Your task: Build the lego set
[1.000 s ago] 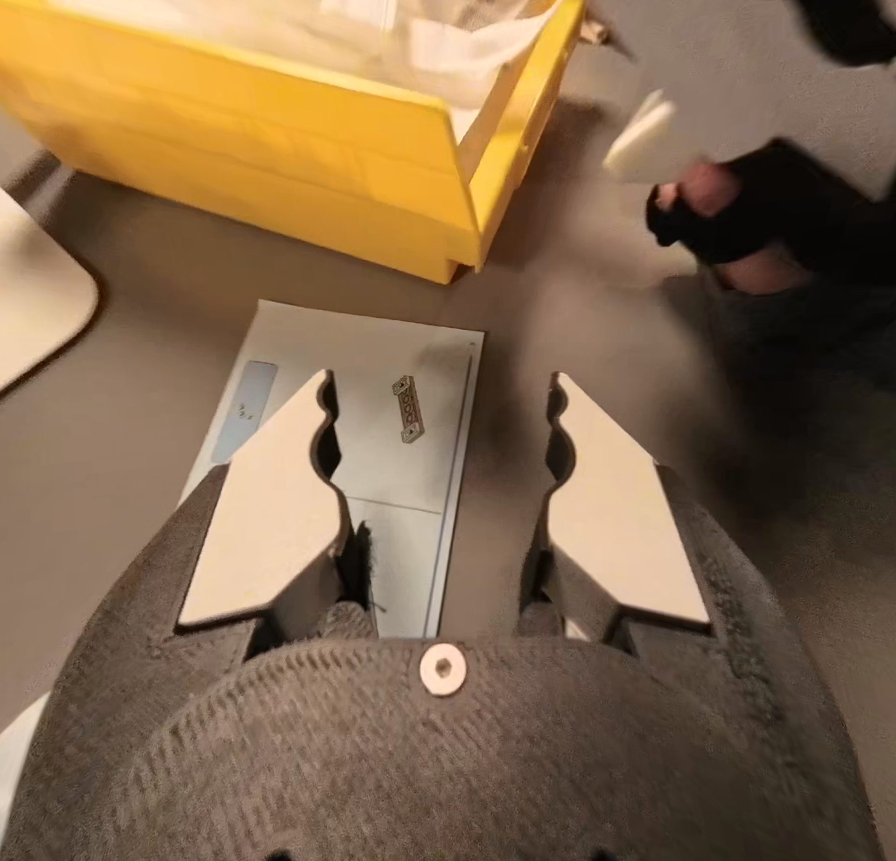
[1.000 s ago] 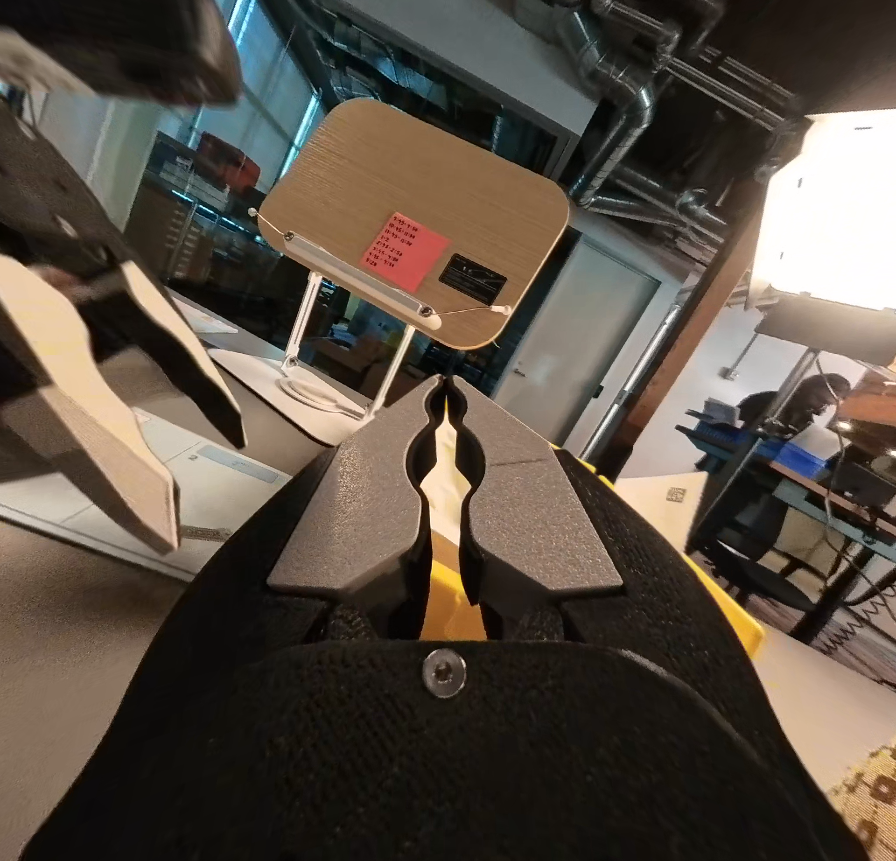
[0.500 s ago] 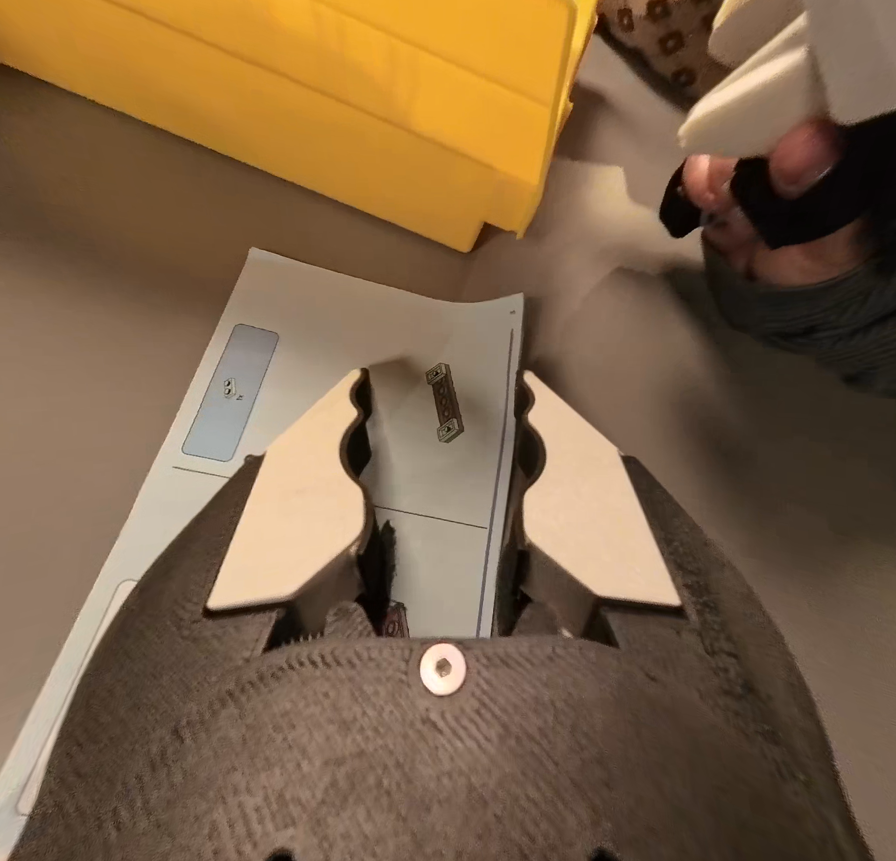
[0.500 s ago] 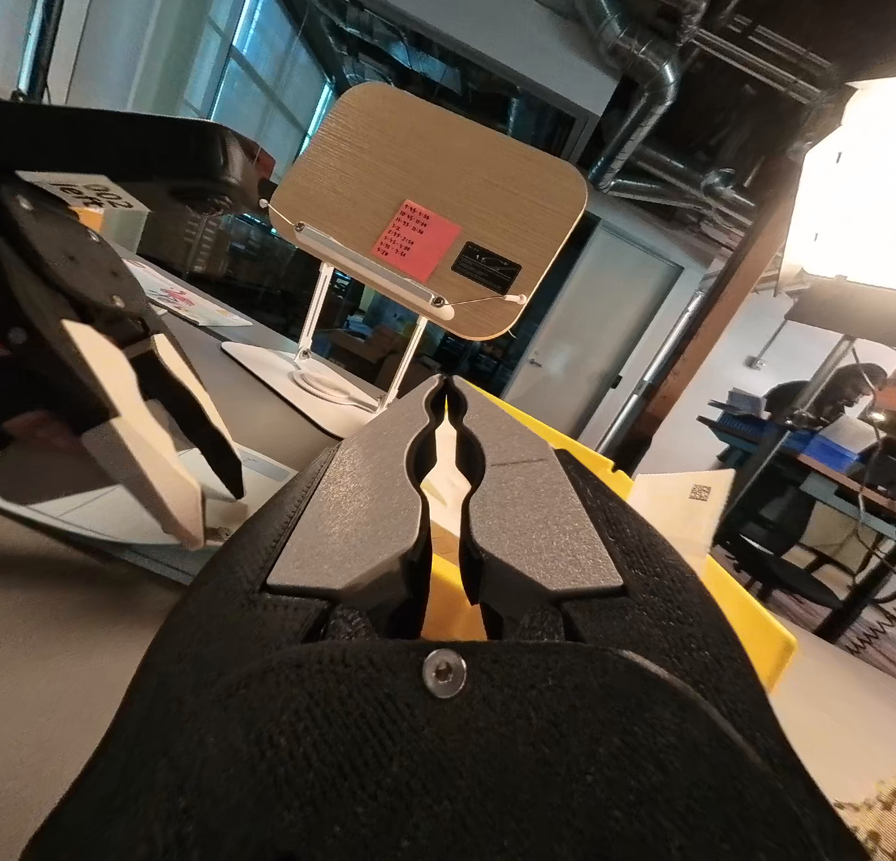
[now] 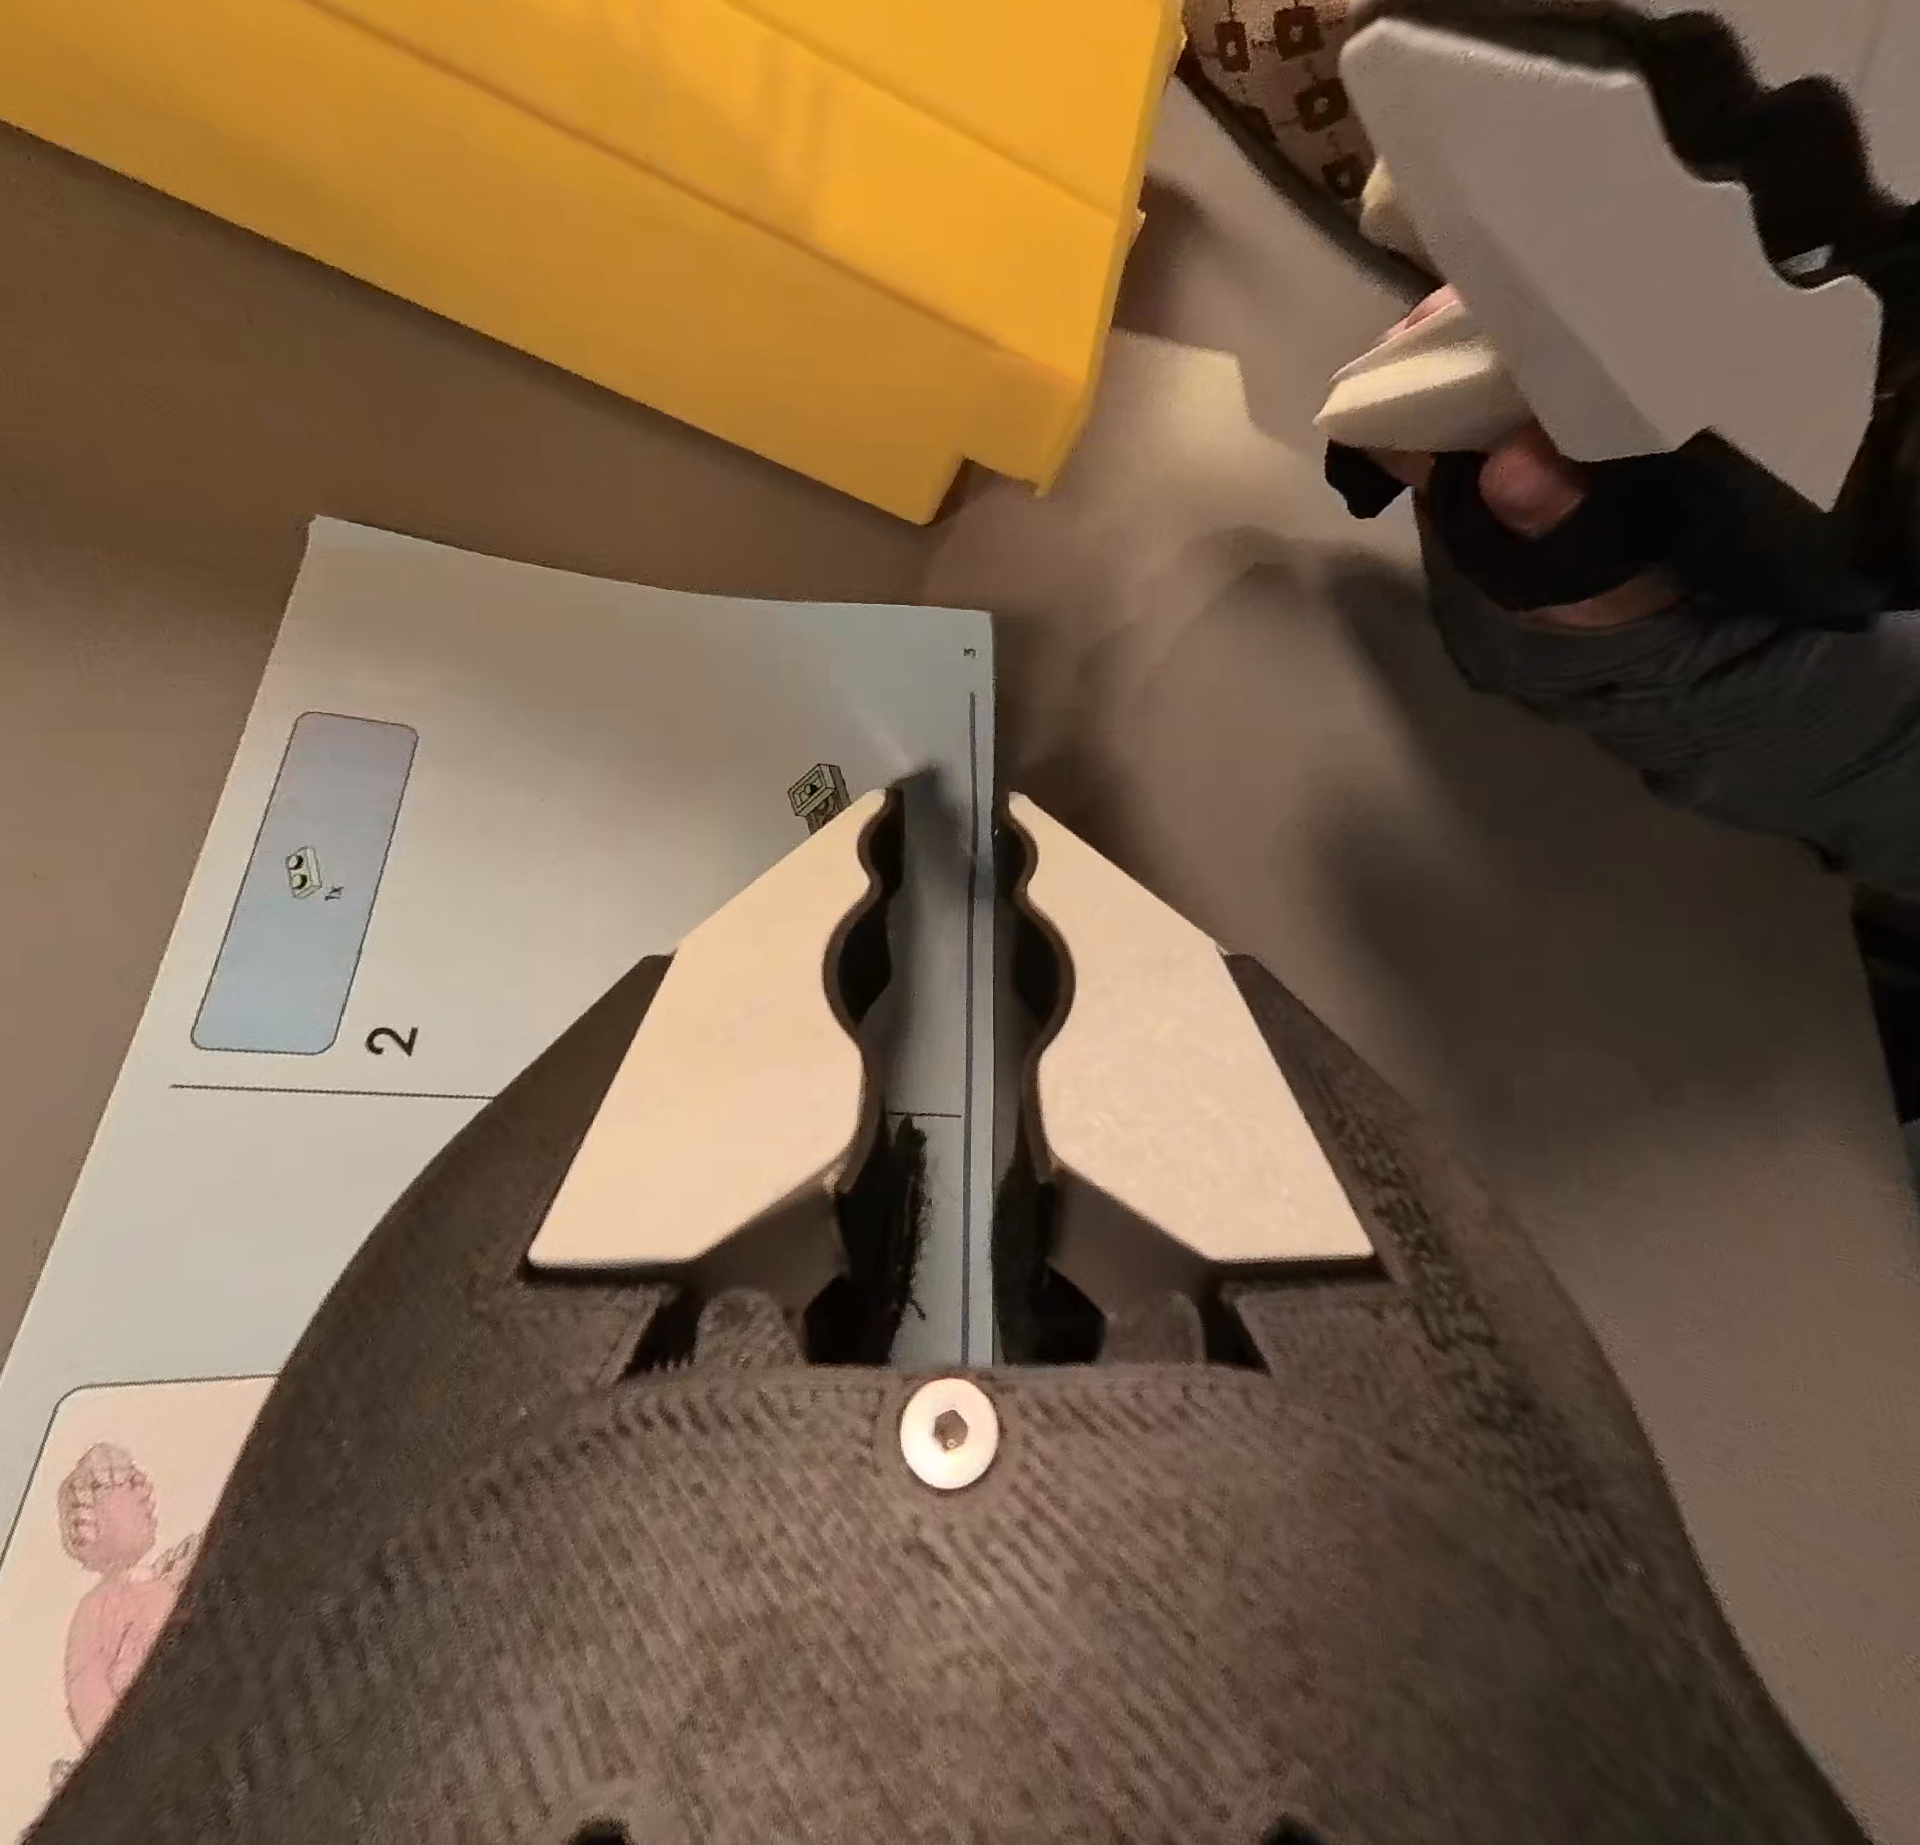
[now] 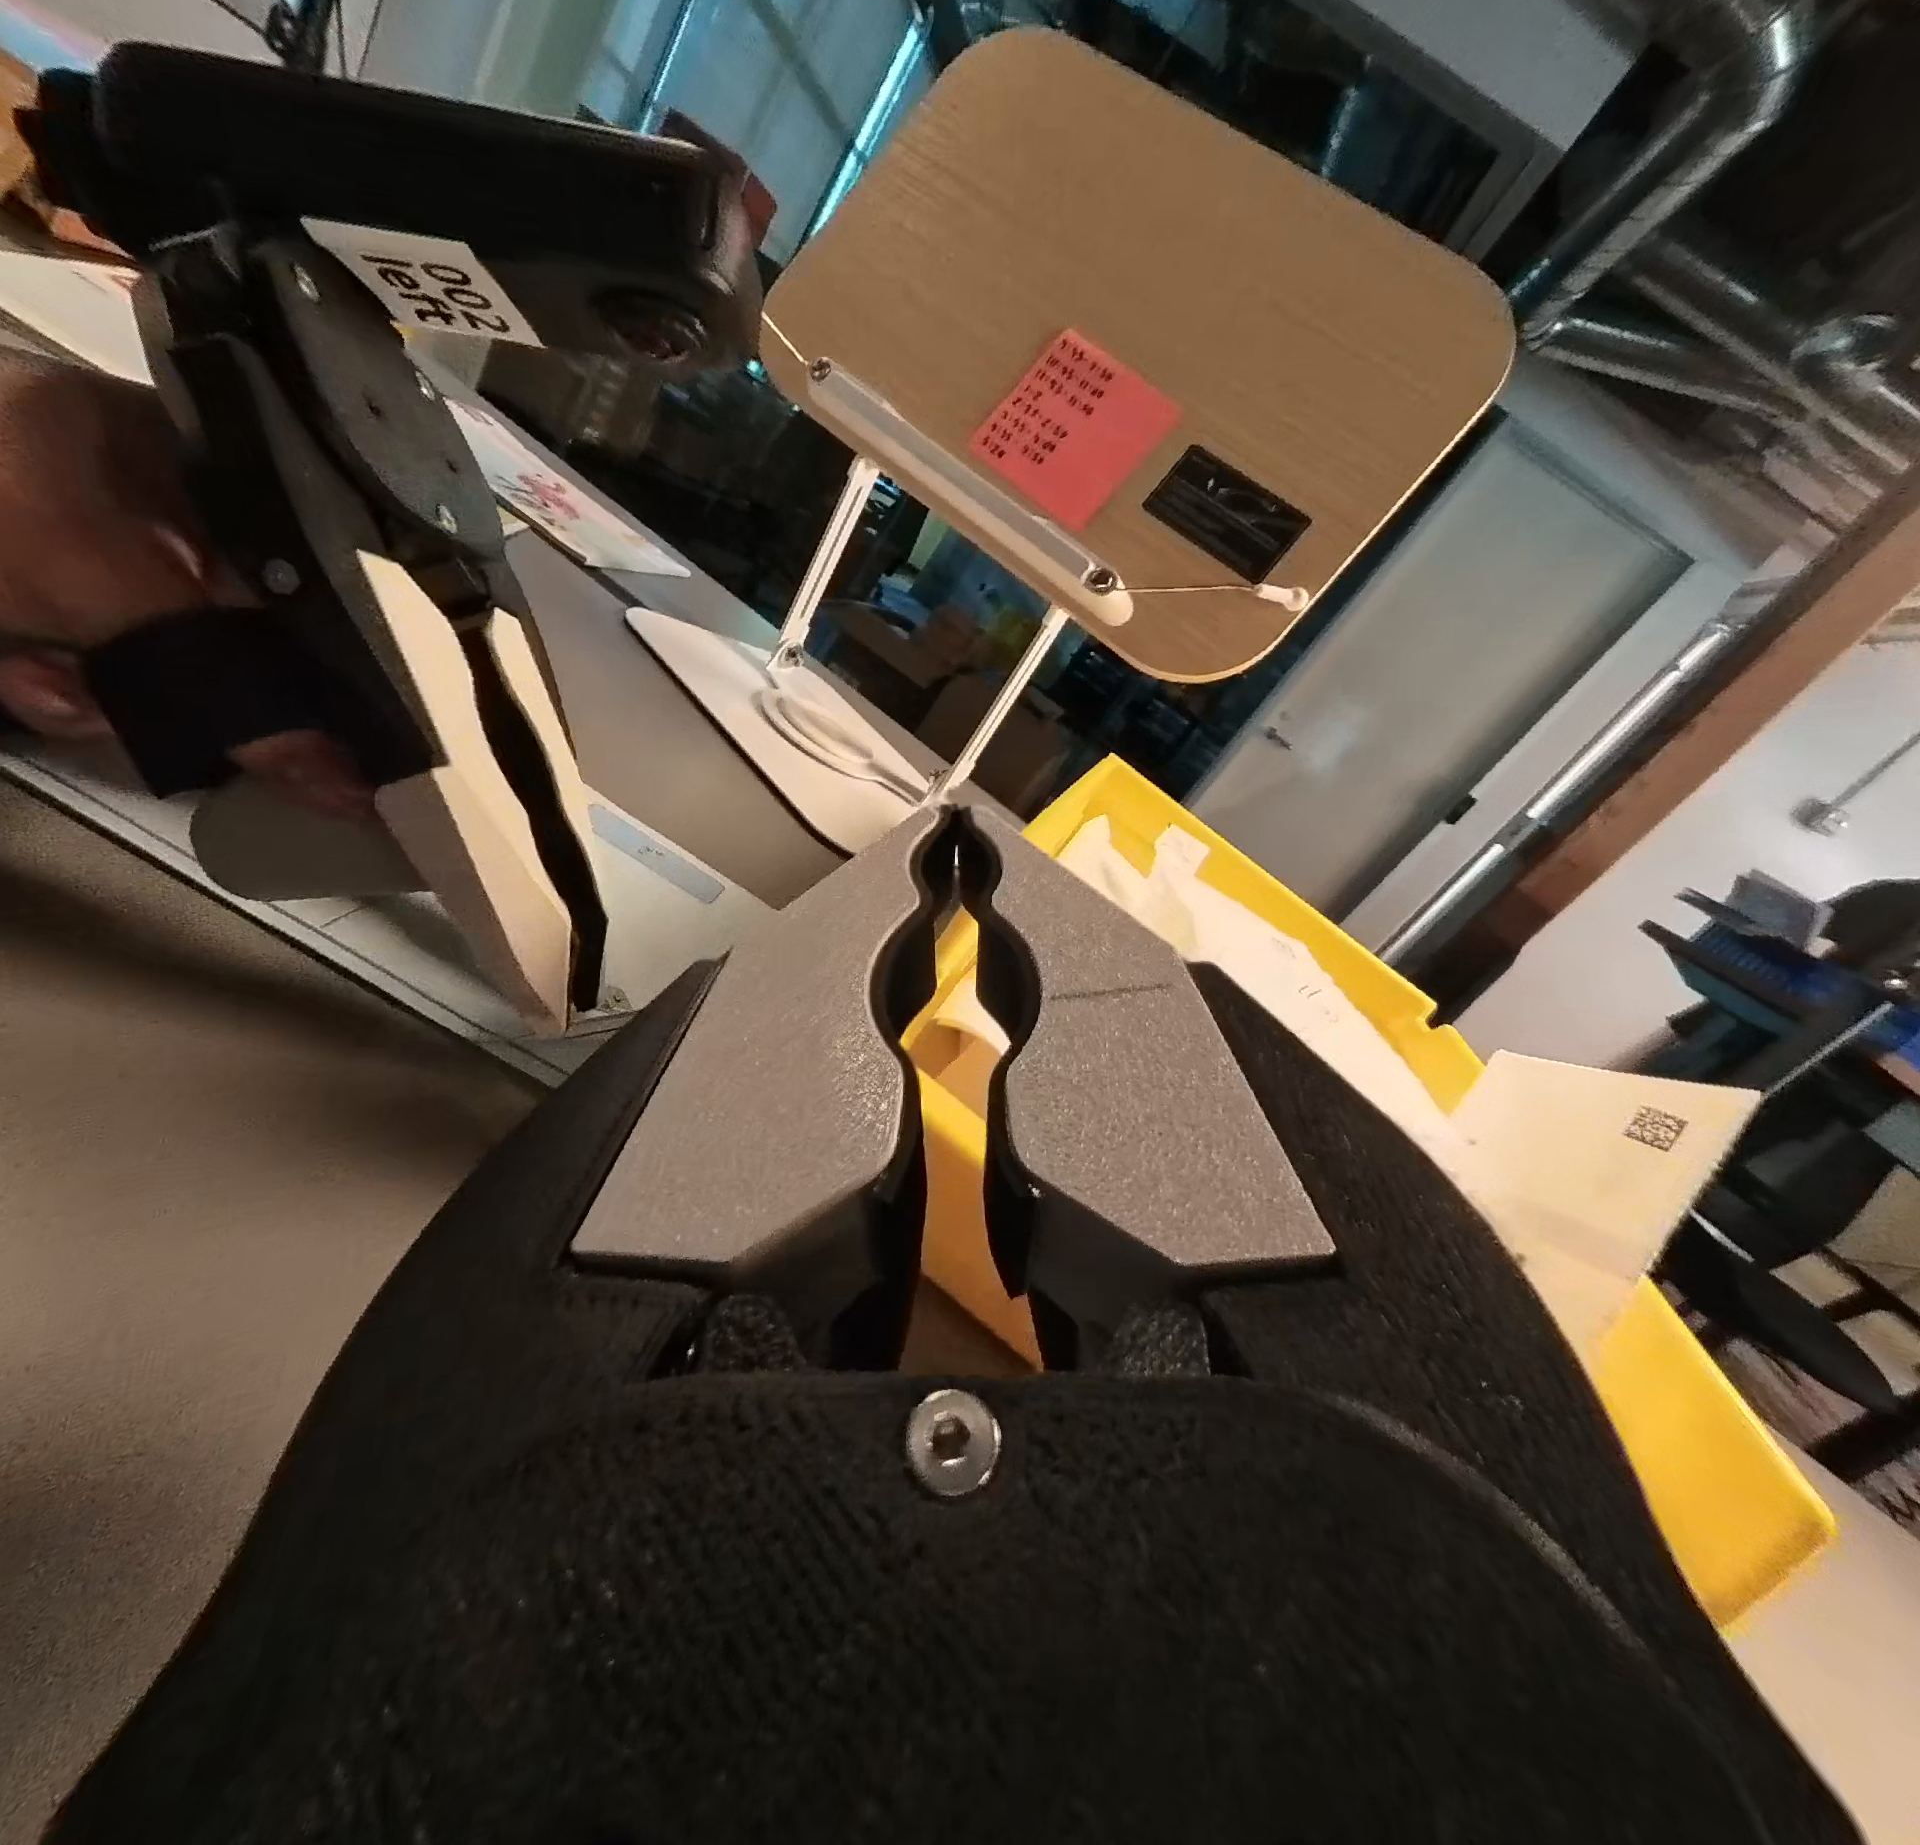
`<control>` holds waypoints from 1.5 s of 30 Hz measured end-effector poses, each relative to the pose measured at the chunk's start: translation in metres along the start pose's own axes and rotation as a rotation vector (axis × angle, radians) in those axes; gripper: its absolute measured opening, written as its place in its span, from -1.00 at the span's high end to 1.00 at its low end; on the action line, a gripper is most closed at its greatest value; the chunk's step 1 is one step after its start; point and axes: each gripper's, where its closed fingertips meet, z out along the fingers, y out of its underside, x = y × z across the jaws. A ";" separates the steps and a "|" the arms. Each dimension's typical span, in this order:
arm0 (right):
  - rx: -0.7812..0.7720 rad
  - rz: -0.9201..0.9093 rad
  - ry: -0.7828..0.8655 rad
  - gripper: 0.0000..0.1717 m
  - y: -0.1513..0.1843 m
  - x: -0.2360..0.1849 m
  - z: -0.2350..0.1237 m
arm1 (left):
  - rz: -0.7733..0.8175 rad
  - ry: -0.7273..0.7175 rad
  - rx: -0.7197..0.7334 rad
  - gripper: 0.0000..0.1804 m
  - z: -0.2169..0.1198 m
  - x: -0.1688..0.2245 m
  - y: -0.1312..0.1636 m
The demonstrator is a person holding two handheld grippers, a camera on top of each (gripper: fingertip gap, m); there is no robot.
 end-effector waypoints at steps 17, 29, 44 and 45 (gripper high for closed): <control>-0.050 0.024 -0.049 1.00 0.009 -0.007 0.005 | -0.291 0.225 0.038 0.89 -0.006 0.001 -0.005; -0.054 0.024 -0.060 1.00 0.010 -0.010 0.005 | -0.278 0.227 0.035 0.88 -0.005 0.003 -0.004; -0.054 0.018 -0.074 1.00 0.009 -0.012 0.005 | -0.281 0.233 0.039 0.86 -0.006 0.003 -0.005; -0.055 0.021 -0.078 1.00 0.009 -0.013 0.005 | -0.281 0.232 0.038 0.86 -0.006 0.003 -0.005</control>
